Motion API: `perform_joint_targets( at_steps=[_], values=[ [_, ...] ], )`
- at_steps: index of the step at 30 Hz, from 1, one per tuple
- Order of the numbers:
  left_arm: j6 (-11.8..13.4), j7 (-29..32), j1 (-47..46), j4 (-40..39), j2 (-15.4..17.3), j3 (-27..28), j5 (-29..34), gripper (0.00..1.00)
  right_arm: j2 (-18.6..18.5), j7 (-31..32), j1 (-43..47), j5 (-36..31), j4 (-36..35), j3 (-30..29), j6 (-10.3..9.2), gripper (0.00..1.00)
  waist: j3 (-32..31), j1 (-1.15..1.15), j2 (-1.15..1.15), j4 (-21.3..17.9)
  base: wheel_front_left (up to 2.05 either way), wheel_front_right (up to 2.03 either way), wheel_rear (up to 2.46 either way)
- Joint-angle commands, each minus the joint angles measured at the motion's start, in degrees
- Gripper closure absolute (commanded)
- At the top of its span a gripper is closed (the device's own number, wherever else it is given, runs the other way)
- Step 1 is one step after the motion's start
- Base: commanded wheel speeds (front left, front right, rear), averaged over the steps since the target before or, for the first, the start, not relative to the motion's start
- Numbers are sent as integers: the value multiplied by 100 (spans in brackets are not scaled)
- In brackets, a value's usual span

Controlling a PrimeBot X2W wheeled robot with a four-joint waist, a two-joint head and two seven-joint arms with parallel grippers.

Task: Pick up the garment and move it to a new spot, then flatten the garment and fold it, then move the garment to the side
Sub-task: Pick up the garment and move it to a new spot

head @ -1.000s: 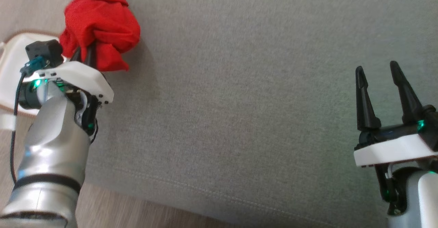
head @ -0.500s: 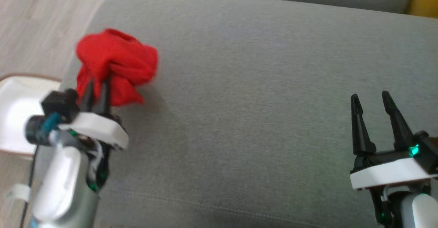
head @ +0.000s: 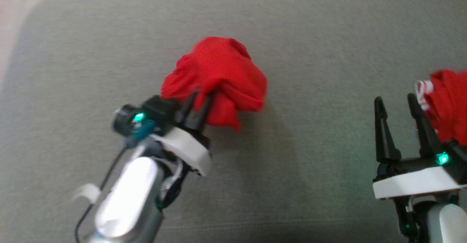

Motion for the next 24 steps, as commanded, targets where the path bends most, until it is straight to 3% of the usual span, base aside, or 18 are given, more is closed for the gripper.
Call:
perform_joint_targets(
  at_steps=[1,9,15,16,17,24],
  values=[
    [-63,-19,-303,-120,20,87,32,100,-32,-81,-231,53,-177,106,-4,0,293,0,0,-359,0,0,0],
    [-361,-140,-531,618,-130,-862,176,100,-32,-130,-222,11,-119,-66,-4,0,632,0,0,-715,0,0,0],
    [-432,-414,-619,1077,-173,-1352,81,100,-32,-182,-286,78,-42,-36,-4,0,686,0,0,-780,0,0,0],
    [-435,-498,-625,1119,-180,-1388,62,8,-32,-189,-292,86,-21,-34,-4,0,667,0,0,-776,0,0,0],
    [-437,-600,-629,1138,-189,-1431,53,0,-32,-193,-292,93,4,-32,-4,0,631,0,0,-765,0,0,0],
    [-453,-1059,-445,805,-198,-1702,-198,0,-31,-145,-209,101,144,-73,-4,0,202,0,0,-504,0,0,0]
  ],
)
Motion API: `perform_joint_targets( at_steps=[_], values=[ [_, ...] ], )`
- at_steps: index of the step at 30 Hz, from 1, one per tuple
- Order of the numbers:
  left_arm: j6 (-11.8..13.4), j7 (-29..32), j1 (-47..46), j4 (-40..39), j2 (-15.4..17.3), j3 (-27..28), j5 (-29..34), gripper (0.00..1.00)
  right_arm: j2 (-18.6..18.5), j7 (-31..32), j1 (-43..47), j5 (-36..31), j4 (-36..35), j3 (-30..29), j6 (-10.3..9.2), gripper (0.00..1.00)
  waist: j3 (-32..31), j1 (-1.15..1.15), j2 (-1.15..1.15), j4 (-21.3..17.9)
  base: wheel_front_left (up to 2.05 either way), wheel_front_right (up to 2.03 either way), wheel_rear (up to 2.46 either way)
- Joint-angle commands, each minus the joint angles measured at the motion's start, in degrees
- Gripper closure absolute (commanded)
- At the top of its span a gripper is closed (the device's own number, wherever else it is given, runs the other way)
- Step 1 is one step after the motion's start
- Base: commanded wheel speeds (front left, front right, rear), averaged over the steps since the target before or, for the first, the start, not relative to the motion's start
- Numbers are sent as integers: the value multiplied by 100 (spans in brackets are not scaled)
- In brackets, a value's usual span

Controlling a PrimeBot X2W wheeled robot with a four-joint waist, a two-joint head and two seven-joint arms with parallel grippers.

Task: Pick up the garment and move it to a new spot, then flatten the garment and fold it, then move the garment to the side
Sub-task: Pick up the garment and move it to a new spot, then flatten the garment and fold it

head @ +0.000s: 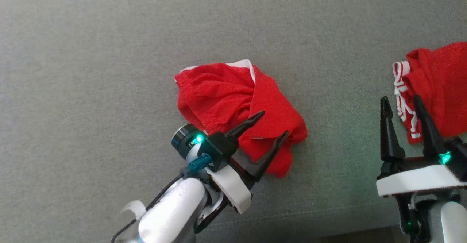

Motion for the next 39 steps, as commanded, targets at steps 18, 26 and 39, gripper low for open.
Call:
perform_joint_targets(
  at_steps=[18,26,39],
  values=[
    [1214,-163,1191,-1360,694,2386,-283,0,-31,316,297,-69,-193,103,-4,0,-1029,0,0,780,0,0,0],
    [1275,-164,1728,-1411,981,2835,-306,0,-31,365,521,-28,-158,148,-4,0,-1243,0,0,811,0,0,0],
    [1328,-154,2078,-1512,1122,2861,-329,0,-31,370,830,63,-199,95,-4,0,-1463,0,0,755,0,0,0]
  ],
)
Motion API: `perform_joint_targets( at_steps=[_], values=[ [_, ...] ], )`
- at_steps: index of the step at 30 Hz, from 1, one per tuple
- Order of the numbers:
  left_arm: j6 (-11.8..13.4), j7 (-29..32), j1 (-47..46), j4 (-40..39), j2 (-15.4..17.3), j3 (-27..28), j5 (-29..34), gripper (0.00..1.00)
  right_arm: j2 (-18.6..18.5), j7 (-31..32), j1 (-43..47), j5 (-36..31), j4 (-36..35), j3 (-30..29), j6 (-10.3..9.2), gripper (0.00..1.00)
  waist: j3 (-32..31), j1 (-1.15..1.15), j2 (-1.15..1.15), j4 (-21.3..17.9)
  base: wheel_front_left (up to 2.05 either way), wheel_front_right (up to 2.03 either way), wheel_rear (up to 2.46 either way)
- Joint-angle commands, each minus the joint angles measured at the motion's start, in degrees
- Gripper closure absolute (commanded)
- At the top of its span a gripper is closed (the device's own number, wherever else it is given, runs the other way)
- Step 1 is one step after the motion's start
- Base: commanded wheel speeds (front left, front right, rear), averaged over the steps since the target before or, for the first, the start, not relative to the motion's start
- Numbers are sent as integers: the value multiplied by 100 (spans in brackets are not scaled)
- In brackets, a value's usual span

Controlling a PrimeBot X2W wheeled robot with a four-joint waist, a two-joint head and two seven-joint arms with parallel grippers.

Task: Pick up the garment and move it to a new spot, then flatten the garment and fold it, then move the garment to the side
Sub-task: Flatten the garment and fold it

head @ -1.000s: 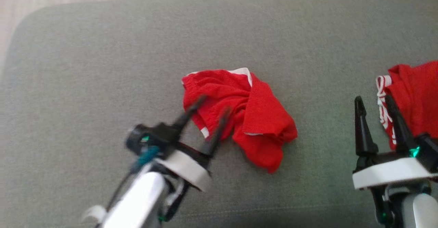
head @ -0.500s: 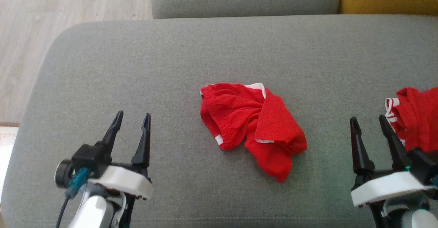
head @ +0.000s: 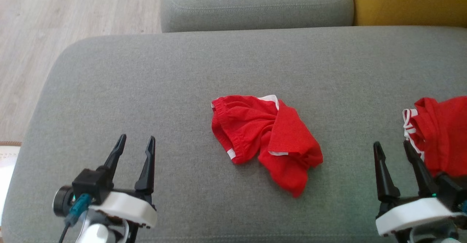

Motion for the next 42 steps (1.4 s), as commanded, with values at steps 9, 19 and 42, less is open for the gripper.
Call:
perform_joint_targets(
  at_steps=[9,19,42],
  values=[
    [127,9,-104,-229,168,233,-78,0,-36,-24,-78,105,-195,107,-4,0,-100,0,0,17,0,0,0],
    [175,18,-126,-266,201,186,-60,0,-36,-37,-95,161,-143,141,-4,0,-96,0,0,30,0,0,0],
    [199,-16,-446,-491,169,102,49,0,-36,434,-553,-95,425,1459,-4,0,403,0,0,235,0,0,0]
  ],
)
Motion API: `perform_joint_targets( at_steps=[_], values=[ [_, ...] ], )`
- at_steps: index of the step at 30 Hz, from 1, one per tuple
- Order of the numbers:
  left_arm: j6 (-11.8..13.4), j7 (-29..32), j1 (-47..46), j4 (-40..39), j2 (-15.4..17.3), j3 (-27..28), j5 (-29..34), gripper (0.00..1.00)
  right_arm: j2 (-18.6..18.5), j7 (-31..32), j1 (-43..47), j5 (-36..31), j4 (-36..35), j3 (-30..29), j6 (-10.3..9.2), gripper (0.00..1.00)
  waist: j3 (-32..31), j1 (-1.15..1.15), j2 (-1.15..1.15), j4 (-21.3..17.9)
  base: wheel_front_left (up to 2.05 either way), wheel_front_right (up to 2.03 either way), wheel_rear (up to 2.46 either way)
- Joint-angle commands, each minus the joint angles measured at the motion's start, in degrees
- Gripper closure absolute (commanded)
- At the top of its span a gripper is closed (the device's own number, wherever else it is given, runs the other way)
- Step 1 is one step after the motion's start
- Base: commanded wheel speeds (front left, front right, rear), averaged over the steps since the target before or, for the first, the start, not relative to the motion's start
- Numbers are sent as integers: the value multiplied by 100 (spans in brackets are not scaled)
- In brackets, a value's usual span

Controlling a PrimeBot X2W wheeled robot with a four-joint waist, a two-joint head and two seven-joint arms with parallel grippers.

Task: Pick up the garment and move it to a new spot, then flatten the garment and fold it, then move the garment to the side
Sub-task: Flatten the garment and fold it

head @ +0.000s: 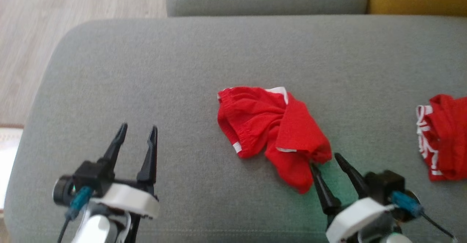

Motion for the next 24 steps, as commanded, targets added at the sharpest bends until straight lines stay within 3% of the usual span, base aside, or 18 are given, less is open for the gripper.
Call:
perform_joint_targets(
  at_steps=[1,10,11,12,13,18,24],
  values=[
    [-5,-60,-417,-223,58,238,45,0,-38,-35,-430,-88,-117,175,-4,0,160,0,0,106,0,0,0],
    [-132,-75,-728,-281,-99,271,161,0,-38,-212,-876,-264,393,155,-4,0,444,0,0,387,0,0,0],
    [-149,-75,-753,-287,-120,279,187,0,-38,-208,-906,-251,449,144,-4,5,464,0,0,417,0,0,0],
    [-169,-76,-776,-287,-142,281,214,0,-38,-193,-934,-252,499,131,-4,69,479,0,0,450,0,0,0],
    [-188,-76,-796,-288,-164,286,239,0,-38,-194,-960,-229,531,112,-4,100,495,0,0,479,0,0,0],
    [-294,-77,-846,-283,-245,314,370,0,-38,-361,-1125,-55,426,-12,-4,100,545,0,0,555,0,0,0],
    [-421,-77,-869,-277,-366,395,477,0,-38,-395,-1449,-13,381,-647,-4,100,694,0,0,569,0,0,0]
  ],
)
